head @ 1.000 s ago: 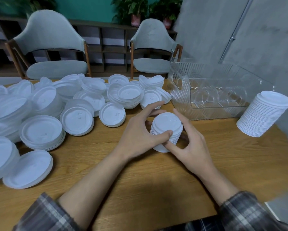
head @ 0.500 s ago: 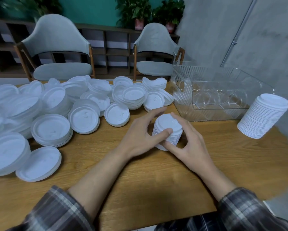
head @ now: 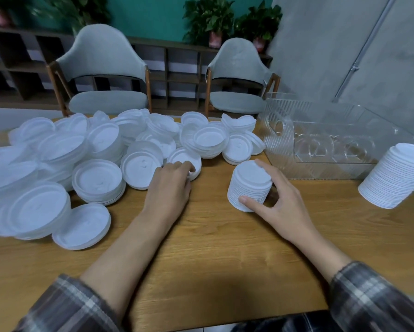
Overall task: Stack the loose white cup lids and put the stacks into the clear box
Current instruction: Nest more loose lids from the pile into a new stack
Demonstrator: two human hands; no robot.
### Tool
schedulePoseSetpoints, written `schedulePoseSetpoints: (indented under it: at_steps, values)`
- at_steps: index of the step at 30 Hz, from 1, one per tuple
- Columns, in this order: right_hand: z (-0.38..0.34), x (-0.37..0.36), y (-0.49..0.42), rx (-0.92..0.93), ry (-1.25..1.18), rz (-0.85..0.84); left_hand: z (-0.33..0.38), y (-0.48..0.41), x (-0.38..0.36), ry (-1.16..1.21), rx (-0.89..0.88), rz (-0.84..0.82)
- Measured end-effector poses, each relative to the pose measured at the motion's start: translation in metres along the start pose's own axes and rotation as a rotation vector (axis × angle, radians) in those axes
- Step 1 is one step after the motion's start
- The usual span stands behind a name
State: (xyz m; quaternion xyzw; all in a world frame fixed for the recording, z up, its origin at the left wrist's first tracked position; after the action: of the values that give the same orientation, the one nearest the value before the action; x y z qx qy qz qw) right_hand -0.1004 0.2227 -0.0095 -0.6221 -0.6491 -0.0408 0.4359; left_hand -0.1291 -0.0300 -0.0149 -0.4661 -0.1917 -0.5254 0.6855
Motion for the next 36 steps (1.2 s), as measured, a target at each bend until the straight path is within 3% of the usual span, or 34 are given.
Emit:
schedulePoseSetpoints:
  at_steps: [4, 10, 17, 24, 29, 36]
  values:
    - [0.003, -0.005, -0.007, -0.008, 0.006, -0.011, 0.008, 0.001, 0.0, 0.059, -0.031, -0.017]
    - [0.003, -0.009, -0.003, -0.019, 0.0, 0.035, 0.012, -0.001, 0.006, 0.238, 0.058, -0.035]
    - [-0.002, -0.004, -0.003, 0.042, -0.032, 0.08, 0.028, 0.001, 0.029, 0.562, 0.179, 0.159]
    - [-0.011, -0.01, -0.003, 0.057, -0.103, 0.062, 0.036, 0.002, 0.015, 0.943, 0.378, -0.105]
    - [-0.017, -0.018, -0.001, 0.094, -0.148, 0.012, 0.045, 0.008, 0.006, 0.902, 0.305, -0.079]
    - [-0.019, -0.017, -0.001, 0.119, -0.142, 0.018, 0.06, 0.017, 0.008, 0.56, 0.067, -0.084]
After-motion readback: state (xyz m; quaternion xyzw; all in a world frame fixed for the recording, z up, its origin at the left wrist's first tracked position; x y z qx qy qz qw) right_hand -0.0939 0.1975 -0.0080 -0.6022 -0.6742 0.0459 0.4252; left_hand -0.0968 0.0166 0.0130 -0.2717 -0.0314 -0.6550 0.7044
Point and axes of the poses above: each hand's wrist, its own y-axis away from the middle knuckle, its own x-axis out of the back of the hand, z = x × y, the point moved 5 cm from there along -y, towards the middle knuckle, and after that the axes turned 8 degrees about x, right-handed, at the moved point
